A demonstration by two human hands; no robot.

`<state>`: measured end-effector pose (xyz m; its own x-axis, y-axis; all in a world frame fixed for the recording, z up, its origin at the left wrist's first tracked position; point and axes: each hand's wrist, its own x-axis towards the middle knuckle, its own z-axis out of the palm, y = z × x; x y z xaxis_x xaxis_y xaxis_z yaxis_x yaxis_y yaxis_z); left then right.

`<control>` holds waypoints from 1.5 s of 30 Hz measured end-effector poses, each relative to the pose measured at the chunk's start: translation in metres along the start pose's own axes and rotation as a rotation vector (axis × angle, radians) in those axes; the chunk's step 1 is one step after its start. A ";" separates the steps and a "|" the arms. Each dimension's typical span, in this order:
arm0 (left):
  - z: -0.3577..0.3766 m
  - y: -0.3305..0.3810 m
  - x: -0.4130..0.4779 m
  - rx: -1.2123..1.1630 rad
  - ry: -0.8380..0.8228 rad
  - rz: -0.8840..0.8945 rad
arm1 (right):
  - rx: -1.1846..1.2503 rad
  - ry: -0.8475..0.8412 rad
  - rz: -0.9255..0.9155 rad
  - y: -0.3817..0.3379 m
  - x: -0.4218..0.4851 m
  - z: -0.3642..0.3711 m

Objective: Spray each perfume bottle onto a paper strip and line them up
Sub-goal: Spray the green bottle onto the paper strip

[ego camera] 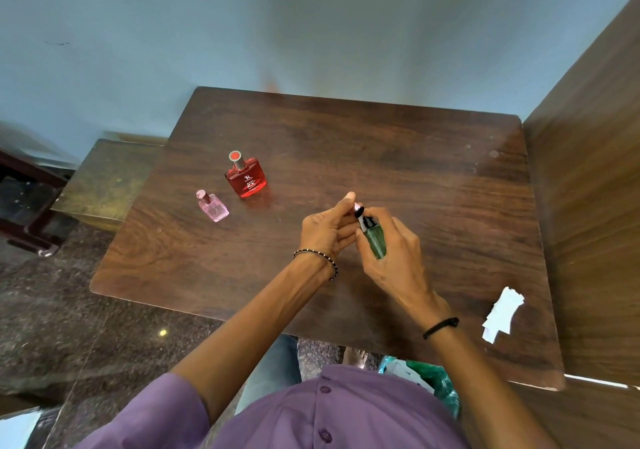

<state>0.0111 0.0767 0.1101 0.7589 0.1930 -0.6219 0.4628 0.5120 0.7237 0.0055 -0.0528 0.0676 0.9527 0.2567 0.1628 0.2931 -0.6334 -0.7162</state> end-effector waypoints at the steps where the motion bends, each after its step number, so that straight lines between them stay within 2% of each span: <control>1: 0.001 0.000 0.000 -0.002 -0.002 -0.004 | -0.004 0.006 0.008 0.000 0.000 0.000; 11: 0.006 -0.001 0.005 -0.031 -0.041 -0.056 | -0.037 0.010 0.010 0.006 -0.003 -0.001; 18: 0.008 0.002 0.006 -0.051 -0.067 -0.061 | 0.047 0.123 0.046 0.002 -0.006 -0.009; 22: 0.008 0.003 0.005 -0.050 -0.104 -0.053 | 0.047 0.132 0.041 0.002 -0.007 -0.014; 34: -0.002 -0.001 0.004 0.074 -0.097 0.077 | -0.022 0.206 -0.028 -0.012 -0.004 -0.023; 40: -0.003 0.001 -0.001 0.000 -0.091 0.028 | -0.035 0.089 0.010 -0.005 -0.009 -0.009; 45: -0.001 0.006 -0.004 -0.068 -0.105 -0.050 | -0.056 0.093 0.008 -0.001 -0.011 -0.004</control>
<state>0.0101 0.0801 0.1166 0.7812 0.0786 -0.6193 0.4720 0.5750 0.6683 -0.0054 -0.0581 0.0691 0.9575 0.1847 0.2216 0.2874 -0.6756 -0.6790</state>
